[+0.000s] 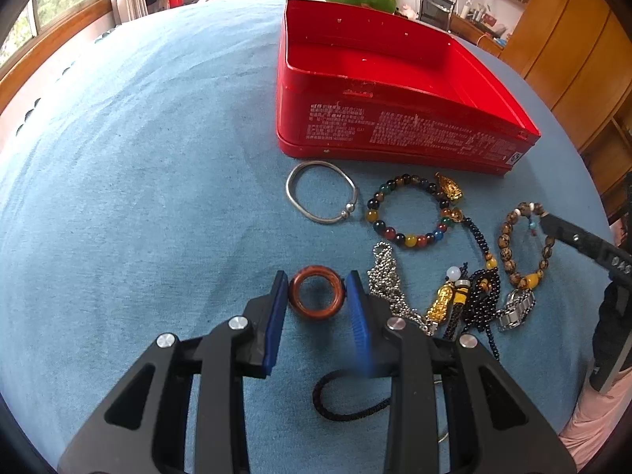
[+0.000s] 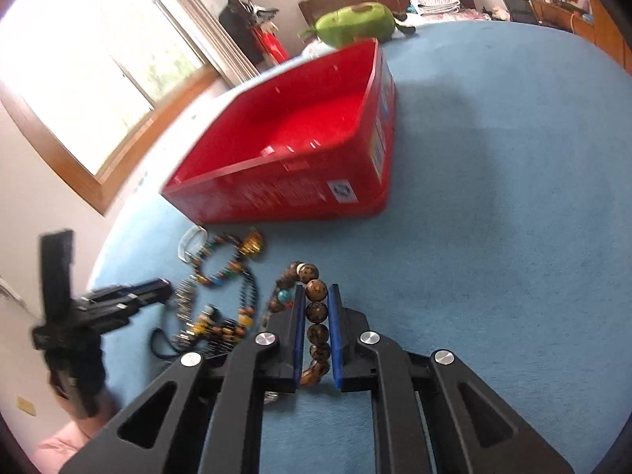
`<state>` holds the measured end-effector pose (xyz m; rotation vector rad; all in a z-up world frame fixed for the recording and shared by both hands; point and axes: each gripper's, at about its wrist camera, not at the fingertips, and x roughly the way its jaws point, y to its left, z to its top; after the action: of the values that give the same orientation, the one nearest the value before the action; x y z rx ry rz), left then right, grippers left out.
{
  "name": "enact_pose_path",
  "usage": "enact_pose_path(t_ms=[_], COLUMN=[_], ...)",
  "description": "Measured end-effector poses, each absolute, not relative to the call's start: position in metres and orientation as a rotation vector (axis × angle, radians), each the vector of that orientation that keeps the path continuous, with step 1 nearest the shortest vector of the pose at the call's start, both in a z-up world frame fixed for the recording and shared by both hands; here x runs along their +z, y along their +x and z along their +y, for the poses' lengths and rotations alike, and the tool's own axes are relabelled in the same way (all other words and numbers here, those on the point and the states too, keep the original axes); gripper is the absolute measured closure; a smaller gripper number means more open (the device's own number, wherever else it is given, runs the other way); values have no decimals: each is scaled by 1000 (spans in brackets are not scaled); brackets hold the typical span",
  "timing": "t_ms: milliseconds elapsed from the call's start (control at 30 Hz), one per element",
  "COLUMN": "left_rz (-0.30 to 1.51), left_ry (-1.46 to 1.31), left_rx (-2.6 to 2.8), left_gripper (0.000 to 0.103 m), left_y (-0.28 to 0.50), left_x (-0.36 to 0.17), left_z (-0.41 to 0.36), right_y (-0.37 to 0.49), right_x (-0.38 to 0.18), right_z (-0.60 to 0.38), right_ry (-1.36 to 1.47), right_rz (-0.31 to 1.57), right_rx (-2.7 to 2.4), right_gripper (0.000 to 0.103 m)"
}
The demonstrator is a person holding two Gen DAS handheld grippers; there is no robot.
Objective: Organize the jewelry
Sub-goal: 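Close the left tool on the ring while the right tool grips the bracelet, lift both over the tin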
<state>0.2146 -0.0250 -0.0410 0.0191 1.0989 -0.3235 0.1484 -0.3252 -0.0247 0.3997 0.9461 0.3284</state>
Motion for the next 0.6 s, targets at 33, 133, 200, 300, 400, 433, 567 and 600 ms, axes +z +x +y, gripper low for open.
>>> enact_pose_path(t_ms=[33,133,200,300,400,433,567,600], left_rz=[1094,1076,1080,1058,1028,1019,993,993], left_ry=[19,25,20,38,56,57,53,42], left_rx=[-324,-327,-340,-349,-353,-357,-377,-379], left_gripper=[74,74,74,74,74,74,74,74], left_y=[214,211,210,211,217,222,248,257], left_x=[-39,-29,-21,-2,16,25,48,51], left_z=[-25,-25,-26,-31,-37,-40,-57,-62], right_y=[148,151,153,156,160,163,181,187], right_x=[-21,-12,-2,22,47,56,84,90], right_z=[-327,-326,-327,-320,-311,-309,-304,-302], right_ry=[416,434,437,404,365,358,351,350], right_rz=[944,946,947,924,888,873,824,812], right_rx=[344,365,375,385,384,380,386,382], right_gripper=[92,92,92,92,92,92,92,92])
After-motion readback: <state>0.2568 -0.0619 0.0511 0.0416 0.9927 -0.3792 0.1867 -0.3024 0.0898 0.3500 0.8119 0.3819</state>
